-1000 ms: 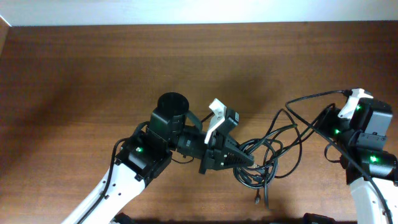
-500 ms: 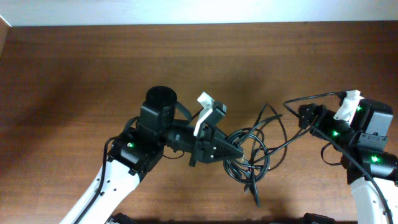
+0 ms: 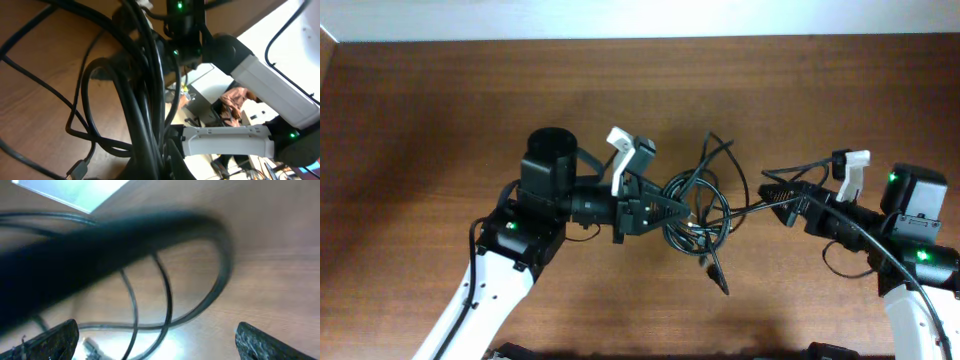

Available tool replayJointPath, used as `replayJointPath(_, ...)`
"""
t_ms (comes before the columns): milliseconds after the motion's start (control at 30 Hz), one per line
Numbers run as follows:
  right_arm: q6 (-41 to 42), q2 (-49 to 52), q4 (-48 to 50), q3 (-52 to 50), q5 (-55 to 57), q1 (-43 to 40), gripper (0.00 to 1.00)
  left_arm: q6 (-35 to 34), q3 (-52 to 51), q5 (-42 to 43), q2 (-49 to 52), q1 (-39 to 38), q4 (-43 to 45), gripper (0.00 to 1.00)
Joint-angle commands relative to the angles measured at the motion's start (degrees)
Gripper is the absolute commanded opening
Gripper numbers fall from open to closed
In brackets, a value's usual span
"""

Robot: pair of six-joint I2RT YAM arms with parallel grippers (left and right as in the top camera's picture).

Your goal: Untangle cables

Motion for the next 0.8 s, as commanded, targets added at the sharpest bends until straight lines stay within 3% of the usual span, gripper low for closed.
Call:
replayJointPath(0,0.13,0.00,-3.69,0.28,-5.38,-0.24,0.99,0.92,0.96,0.17,-0.66,0.87,0.20,0.00)
replayJointPath(267,0.63,0.00,-8.04,0.28,-18.82,-0.20,1.00,0.94,0.96,-0.68,-0.66,0.85,1.07,0.00)
replayJointPath(567,11.39,0.00,-8.07,0.28,-20.09,-0.13,0.99,0.87,0.96,-1.05,-0.66,-2.08,5.86,0.00)
replayJointPath(767,13.35,0.00,-8.07,0.28,-20.26,-0.13,0.99,0.26,0.96,-11.50,-0.50,-8.15,7.37,0.00)
